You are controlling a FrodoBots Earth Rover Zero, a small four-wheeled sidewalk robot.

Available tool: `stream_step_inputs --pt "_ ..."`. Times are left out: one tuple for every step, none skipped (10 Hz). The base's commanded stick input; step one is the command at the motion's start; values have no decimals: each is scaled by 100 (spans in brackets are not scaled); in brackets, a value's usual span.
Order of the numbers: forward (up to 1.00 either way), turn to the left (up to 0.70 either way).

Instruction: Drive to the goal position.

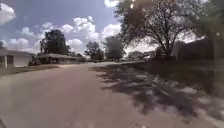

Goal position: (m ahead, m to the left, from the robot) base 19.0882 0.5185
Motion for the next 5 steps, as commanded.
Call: stream_step_inputs --pt "70 0" --pt "70 0" --pt "70 0" --pt "70 0" --pt "70 0"
